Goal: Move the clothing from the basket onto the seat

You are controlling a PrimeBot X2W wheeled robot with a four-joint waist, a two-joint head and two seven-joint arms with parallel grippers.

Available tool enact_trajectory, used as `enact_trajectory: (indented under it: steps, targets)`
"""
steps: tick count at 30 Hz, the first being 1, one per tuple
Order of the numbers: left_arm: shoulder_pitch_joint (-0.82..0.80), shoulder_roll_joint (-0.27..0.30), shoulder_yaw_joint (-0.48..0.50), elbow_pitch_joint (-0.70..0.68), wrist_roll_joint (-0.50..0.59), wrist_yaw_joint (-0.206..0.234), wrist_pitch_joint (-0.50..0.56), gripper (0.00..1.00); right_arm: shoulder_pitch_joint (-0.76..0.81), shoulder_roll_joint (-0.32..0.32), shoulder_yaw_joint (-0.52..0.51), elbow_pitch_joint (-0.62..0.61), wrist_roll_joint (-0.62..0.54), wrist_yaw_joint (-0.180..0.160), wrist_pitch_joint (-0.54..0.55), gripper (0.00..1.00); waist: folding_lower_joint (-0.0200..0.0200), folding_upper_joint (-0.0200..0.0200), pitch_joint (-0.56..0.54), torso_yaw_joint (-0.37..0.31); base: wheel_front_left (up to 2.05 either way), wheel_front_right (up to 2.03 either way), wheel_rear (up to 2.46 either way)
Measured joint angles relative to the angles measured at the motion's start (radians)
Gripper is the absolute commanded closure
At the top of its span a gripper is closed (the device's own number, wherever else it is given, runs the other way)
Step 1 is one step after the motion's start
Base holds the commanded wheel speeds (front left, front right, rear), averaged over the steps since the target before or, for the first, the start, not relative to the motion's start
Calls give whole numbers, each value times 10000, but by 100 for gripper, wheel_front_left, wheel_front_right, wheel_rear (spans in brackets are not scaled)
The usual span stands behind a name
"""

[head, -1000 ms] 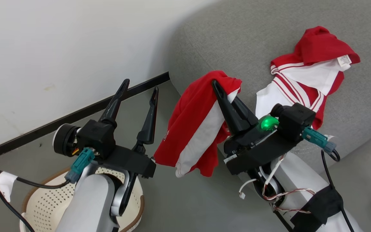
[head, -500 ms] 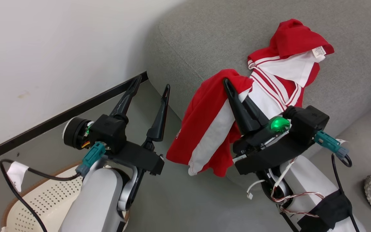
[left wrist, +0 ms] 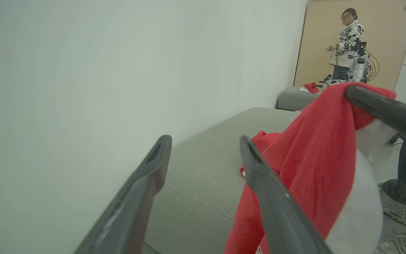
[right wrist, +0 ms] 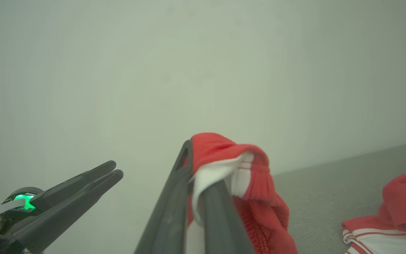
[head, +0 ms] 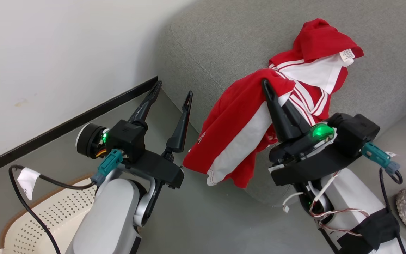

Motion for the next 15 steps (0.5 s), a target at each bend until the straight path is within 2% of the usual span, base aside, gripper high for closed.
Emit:
enact_trajectory:
  steps: [15]
  targets:
    - [28, 86, 21, 52, 2, 33, -44, 0, -1774, -1298, -1298, 926, -253, 136, -2, 100, 0, 0, 260, 82, 0, 0, 0]
